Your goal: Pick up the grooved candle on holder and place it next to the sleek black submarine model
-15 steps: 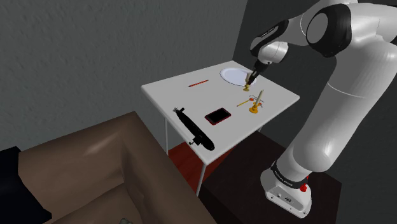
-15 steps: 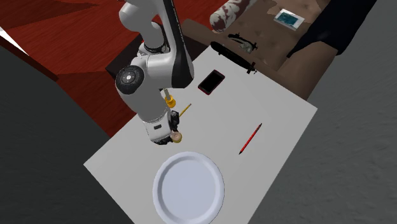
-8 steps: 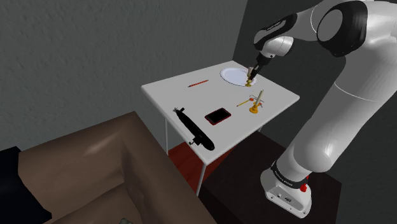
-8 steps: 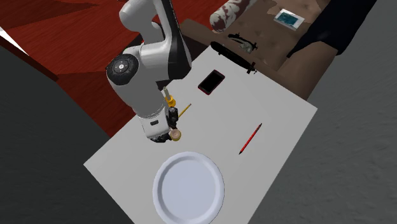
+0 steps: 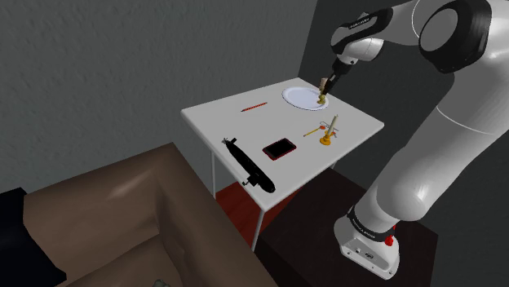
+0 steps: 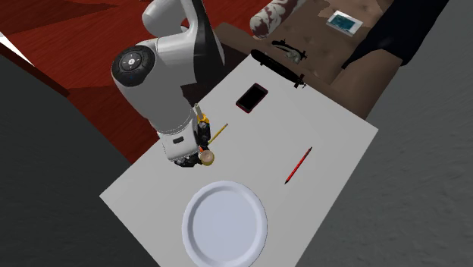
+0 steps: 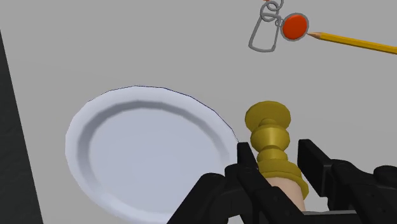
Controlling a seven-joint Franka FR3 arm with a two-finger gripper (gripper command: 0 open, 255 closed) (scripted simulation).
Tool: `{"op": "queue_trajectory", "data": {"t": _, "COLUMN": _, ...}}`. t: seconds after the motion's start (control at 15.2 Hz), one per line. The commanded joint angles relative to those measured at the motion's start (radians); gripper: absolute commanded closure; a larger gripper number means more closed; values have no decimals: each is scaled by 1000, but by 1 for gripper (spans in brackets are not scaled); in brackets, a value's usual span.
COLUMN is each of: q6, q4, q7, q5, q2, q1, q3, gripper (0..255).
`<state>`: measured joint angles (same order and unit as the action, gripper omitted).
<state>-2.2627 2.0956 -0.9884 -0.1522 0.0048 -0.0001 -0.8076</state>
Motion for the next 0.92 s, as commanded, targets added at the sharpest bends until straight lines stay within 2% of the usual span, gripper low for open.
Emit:
{"op": "queue_trajectory", "data": {"t": 0.0, "q6": 23, "q4": -13, "q7": 17, "q5": 20, "q2": -17, "q1": 2, "q3": 2, "gripper": 255}}
{"op": "queue_trajectory", "data": {"t": 0.86, "q6": 188, "q4": -138, "q7": 77, "q5": 87, "q2": -80, "q1": 5, "q3": 14, "gripper": 255}}
